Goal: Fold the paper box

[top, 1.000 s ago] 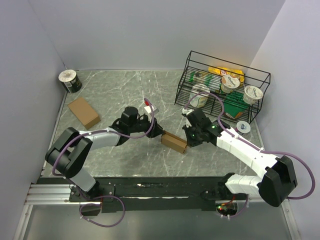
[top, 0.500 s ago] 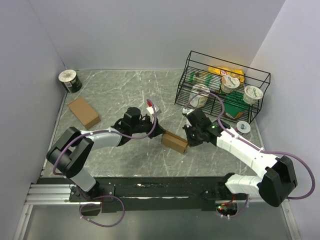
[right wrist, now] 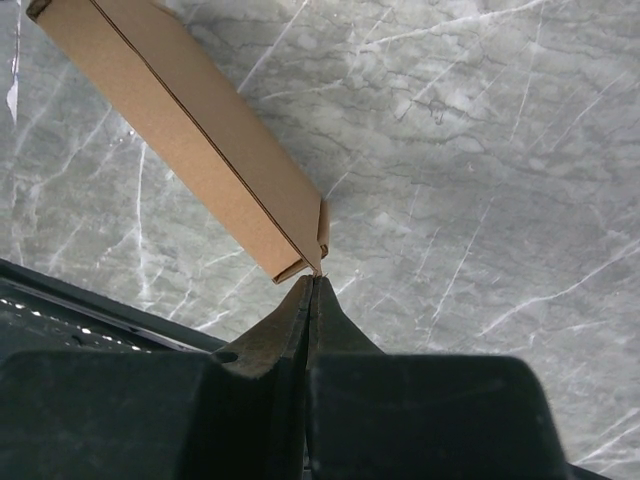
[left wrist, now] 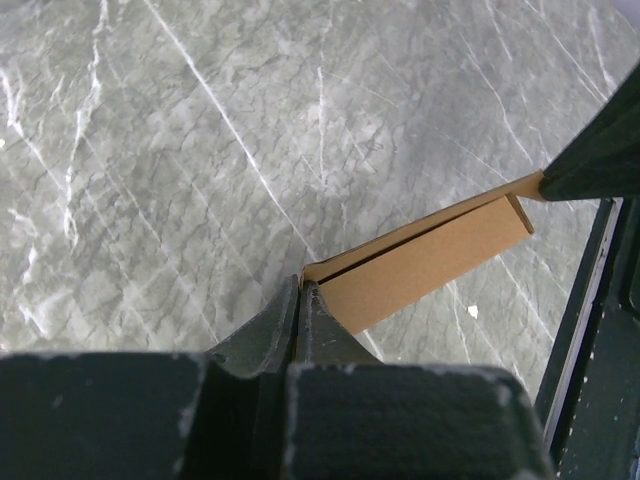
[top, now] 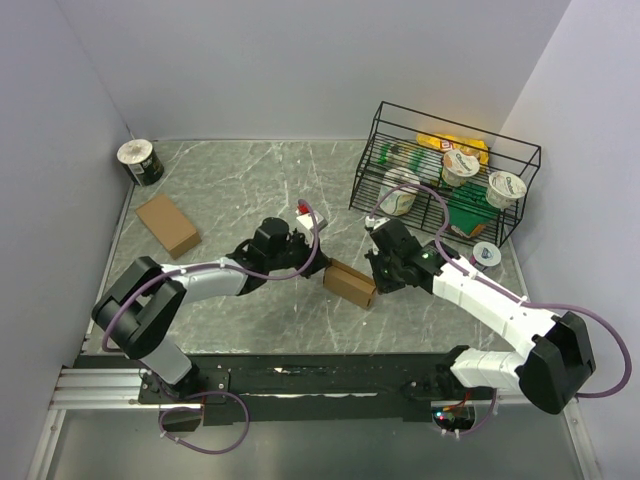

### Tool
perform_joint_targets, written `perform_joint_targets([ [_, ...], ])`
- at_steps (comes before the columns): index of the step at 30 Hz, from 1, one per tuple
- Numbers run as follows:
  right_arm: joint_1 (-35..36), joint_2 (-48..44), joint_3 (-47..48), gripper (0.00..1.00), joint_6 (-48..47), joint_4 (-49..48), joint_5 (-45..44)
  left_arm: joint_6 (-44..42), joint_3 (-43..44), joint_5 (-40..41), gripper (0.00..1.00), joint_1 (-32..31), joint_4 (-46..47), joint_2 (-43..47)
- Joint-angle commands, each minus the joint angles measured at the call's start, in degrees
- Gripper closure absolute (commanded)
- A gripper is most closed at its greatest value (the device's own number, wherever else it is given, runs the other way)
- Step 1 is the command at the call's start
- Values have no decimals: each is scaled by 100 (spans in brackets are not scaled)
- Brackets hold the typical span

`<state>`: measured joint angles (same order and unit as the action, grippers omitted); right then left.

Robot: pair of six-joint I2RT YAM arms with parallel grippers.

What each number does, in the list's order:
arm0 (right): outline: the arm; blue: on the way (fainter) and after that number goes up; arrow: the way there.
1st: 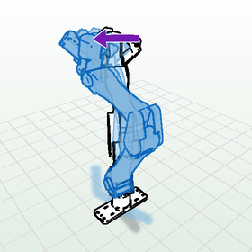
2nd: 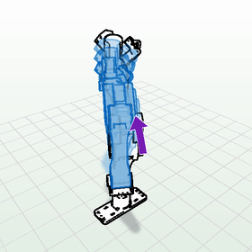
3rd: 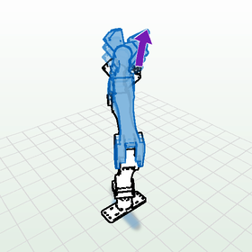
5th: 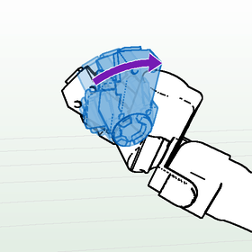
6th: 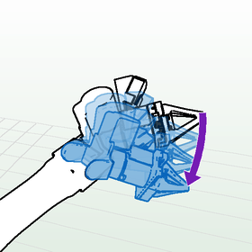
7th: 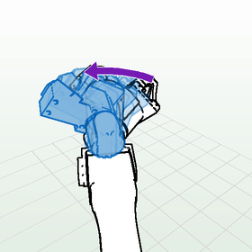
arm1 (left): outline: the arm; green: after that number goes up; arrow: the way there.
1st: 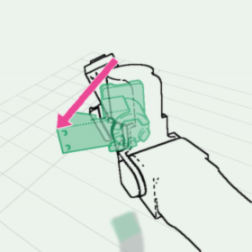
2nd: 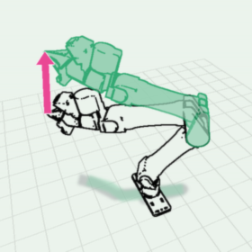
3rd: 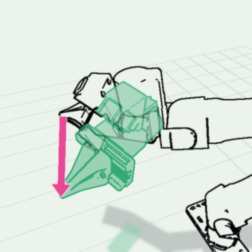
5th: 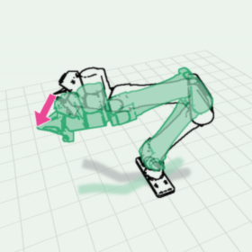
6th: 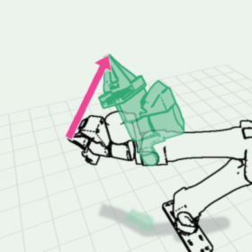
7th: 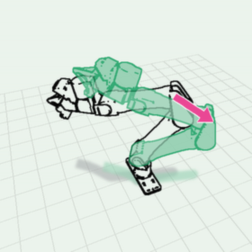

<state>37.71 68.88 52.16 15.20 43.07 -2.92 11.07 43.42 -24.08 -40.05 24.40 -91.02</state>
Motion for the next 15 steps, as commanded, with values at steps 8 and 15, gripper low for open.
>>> perform_joint_targets([
  [8,552,-384,-92,100,861,-598,-815,703,-105,939,99,-380,-120,418],
  [15,658,-691,-549,100,1388,-1256,-956,1002,-526,1615,99,-722,240,743],
])
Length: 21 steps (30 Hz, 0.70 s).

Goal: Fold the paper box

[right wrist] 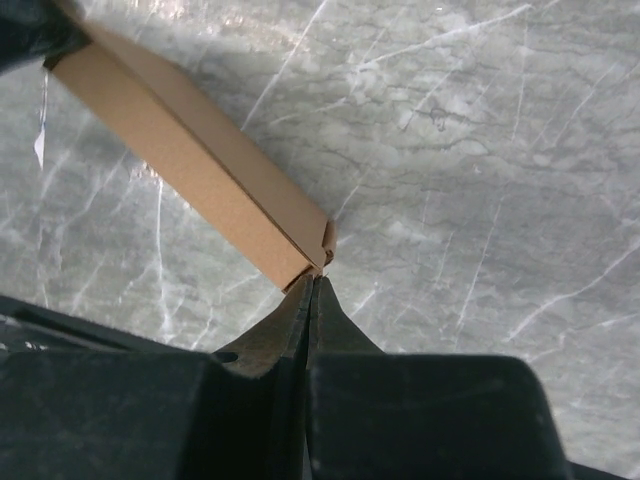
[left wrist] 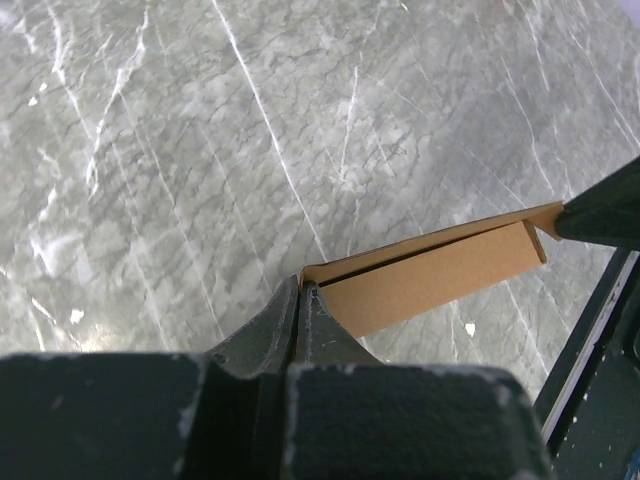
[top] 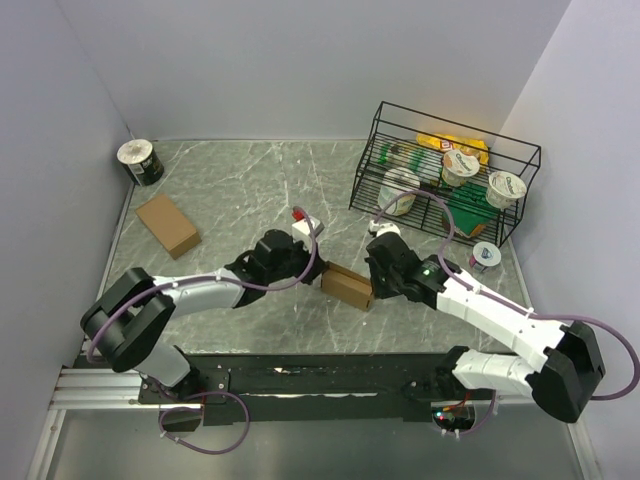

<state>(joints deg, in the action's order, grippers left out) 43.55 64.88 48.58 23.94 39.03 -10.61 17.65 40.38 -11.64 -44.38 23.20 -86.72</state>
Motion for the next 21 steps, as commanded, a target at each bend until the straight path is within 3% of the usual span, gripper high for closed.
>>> perform_joint_targets([
  [1,66,-370,-252,100,576,-931,-204,371,-293,460,99,-343,421,339],
  [10,75,-793,-700,100,1068,-1608,-424,731,-979,1392,99,-905,1107,603],
  [21,92,-907,-1113,100,1165,-2083,-538,758,-997,1726,99,-1178,1116,551],
])
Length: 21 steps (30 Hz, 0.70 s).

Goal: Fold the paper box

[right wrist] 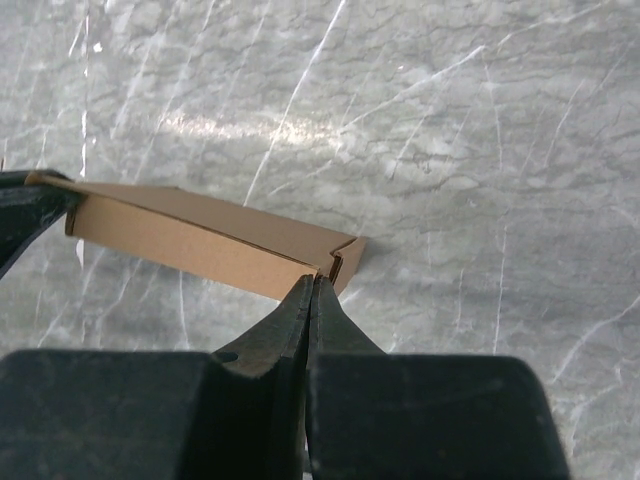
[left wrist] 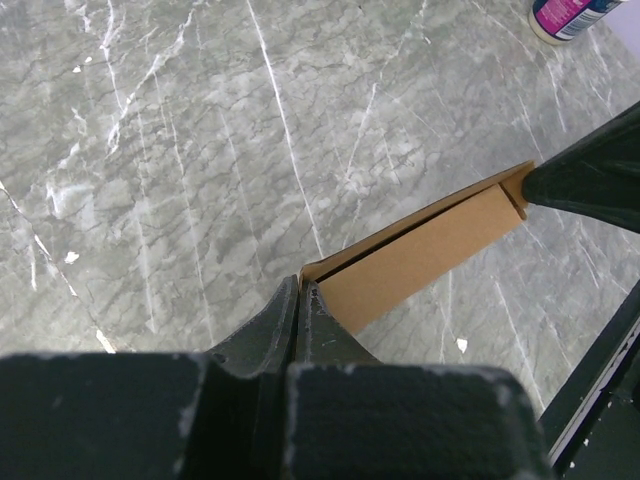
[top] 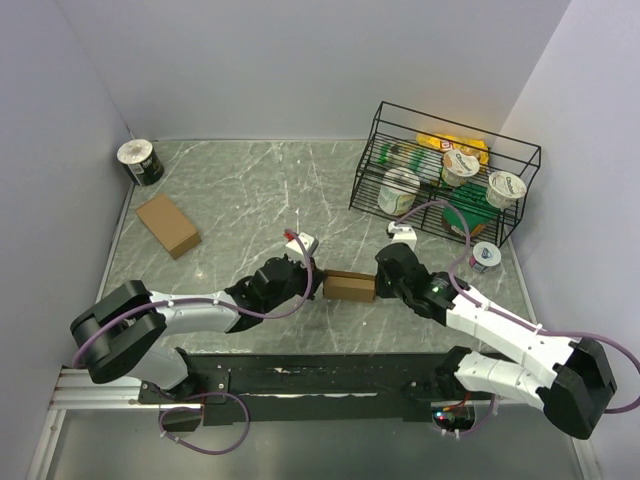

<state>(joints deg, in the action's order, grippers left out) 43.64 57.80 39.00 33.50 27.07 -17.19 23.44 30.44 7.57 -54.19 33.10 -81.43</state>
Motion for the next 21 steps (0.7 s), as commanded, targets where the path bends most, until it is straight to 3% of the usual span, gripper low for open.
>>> perform_joint_targets([
  [1,84,-234,-235,100,184,-931,111,178,6,-195,99,-197,109,22],
  [12,92,-480,-517,100,43,-510,-381,134,33,-10,99,-206,-93,83],
  [21,92,-463,-903,100,122,-896,-171,178,33,-19,99,-206,-85,101],
])
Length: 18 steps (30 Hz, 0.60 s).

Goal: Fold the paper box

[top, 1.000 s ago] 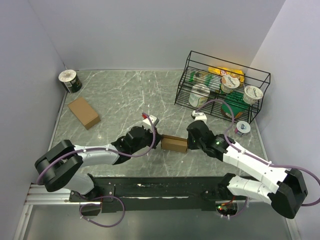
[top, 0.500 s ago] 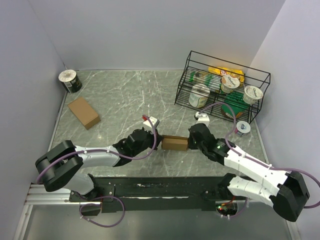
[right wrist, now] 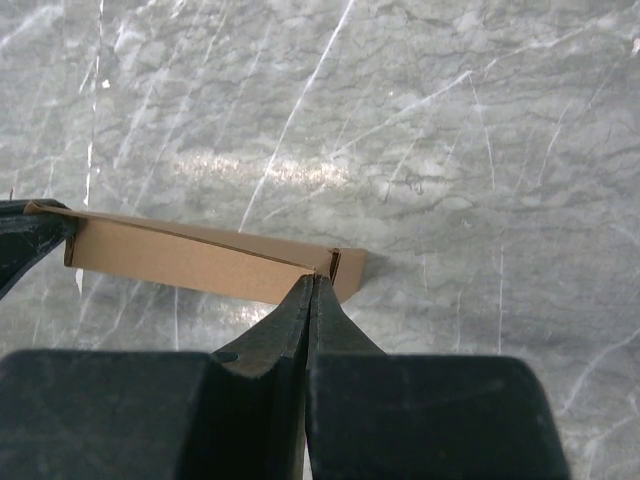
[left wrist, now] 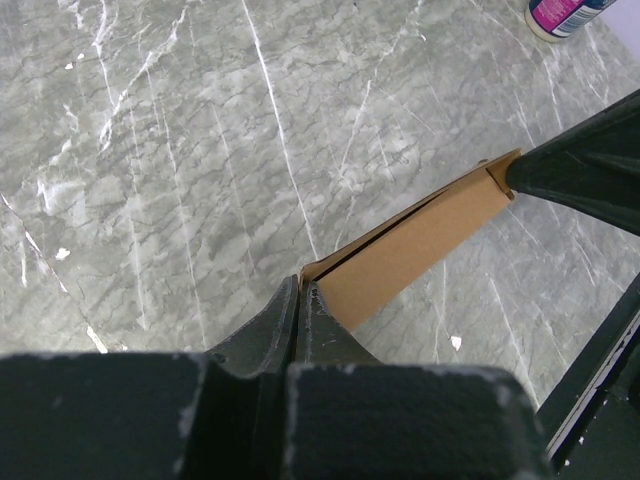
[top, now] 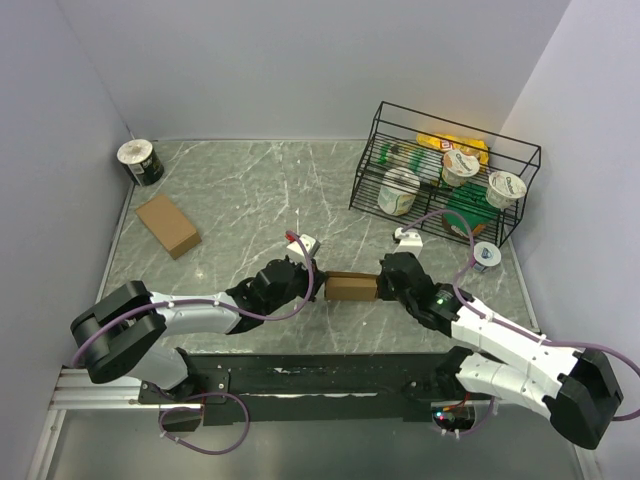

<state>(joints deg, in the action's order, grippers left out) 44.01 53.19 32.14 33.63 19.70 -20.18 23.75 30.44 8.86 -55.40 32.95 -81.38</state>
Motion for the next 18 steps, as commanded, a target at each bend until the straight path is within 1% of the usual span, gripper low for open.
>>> perform_joint_targets([
  [1,55,-2,-252,100,118,-195,129,156,24,-148,99,-85,-61,96],
  [6,64,60,-305,100,83,-187,41,130,15,-96,99,-77,-78,132],
  [13,55,-19,-173,100,21,454,-178,25,41,45,99,-76,-219,175],
  [18,64,51,-112,100,-14,824,-152,-19,59,89,99,-68,-245,246],
])
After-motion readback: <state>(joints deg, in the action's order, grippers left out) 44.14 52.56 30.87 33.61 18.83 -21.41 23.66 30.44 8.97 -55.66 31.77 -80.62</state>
